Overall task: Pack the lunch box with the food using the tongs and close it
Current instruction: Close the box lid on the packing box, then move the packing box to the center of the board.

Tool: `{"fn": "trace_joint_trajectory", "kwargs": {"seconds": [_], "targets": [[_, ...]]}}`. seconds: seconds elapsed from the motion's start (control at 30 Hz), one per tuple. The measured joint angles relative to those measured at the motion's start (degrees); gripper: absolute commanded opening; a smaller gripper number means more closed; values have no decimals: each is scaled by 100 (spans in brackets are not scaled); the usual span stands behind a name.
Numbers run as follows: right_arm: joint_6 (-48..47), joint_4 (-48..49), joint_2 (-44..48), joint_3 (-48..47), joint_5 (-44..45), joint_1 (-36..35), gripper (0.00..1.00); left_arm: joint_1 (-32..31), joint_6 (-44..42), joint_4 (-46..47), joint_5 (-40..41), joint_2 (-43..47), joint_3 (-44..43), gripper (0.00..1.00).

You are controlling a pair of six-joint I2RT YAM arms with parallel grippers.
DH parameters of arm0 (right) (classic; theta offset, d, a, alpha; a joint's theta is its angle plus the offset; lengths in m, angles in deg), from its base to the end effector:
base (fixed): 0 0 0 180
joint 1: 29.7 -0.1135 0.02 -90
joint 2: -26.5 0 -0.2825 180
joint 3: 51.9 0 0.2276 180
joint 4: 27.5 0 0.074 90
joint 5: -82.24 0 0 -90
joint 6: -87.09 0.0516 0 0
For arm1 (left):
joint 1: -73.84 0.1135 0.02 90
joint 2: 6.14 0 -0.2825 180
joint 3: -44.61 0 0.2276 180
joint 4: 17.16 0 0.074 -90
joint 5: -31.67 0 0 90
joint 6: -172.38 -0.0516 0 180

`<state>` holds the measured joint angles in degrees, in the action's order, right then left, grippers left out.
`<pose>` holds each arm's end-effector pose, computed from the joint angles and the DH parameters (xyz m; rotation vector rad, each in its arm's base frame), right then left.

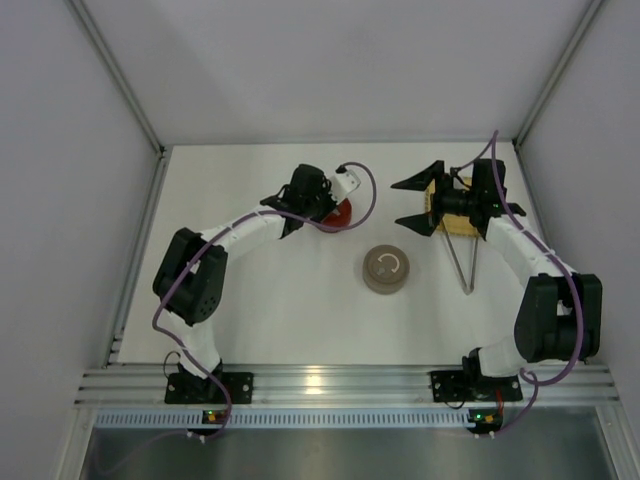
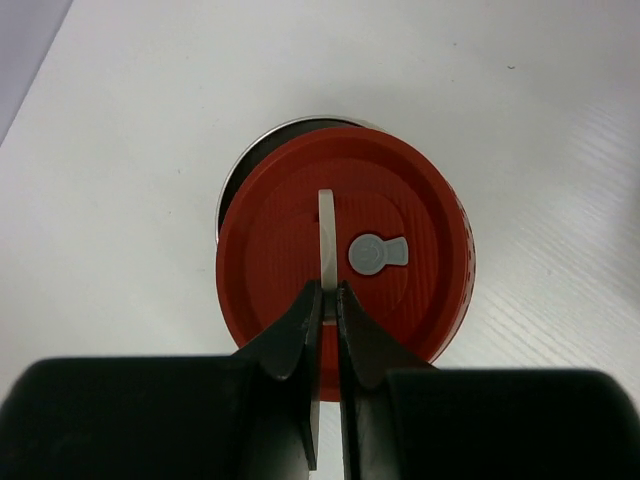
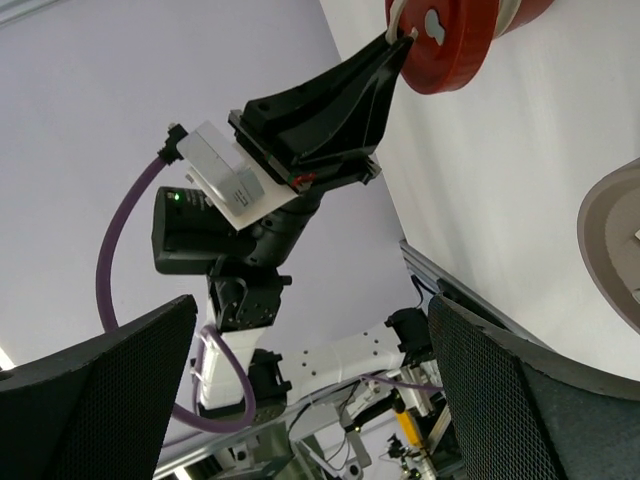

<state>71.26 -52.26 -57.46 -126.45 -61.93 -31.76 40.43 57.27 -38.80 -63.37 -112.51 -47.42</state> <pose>0.2993 0.0526 0.2987 0.8697 2.2782 1.7167 0.3494 -0.2359 0.2545 1.1189 1.8961 -0.1778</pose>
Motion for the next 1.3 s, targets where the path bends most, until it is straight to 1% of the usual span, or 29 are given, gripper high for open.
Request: {"fn": "trace_joint_trajectory", "kwargs": {"seconds": [0.17, 0.33, 0.77, 1.07, 1.3], "targets": [[-57, 2, 2, 0, -39, 0, 98, 72, 87, 273, 20, -101, -57, 0], [-68, 2, 2, 0, -50, 0, 98, 114, 140, 358, 4, -210, -256, 0], [-68, 4, 2, 0, -125, 0, 98, 151, 356, 365, -116, -472, -280, 0], [-66, 7, 2, 0, -153, 0, 99, 166, 555, 175, -50, -667, -616, 0], [-46, 15, 2, 0, -166, 0, 98, 188, 597, 127, -24, -721, -664, 0]]}}
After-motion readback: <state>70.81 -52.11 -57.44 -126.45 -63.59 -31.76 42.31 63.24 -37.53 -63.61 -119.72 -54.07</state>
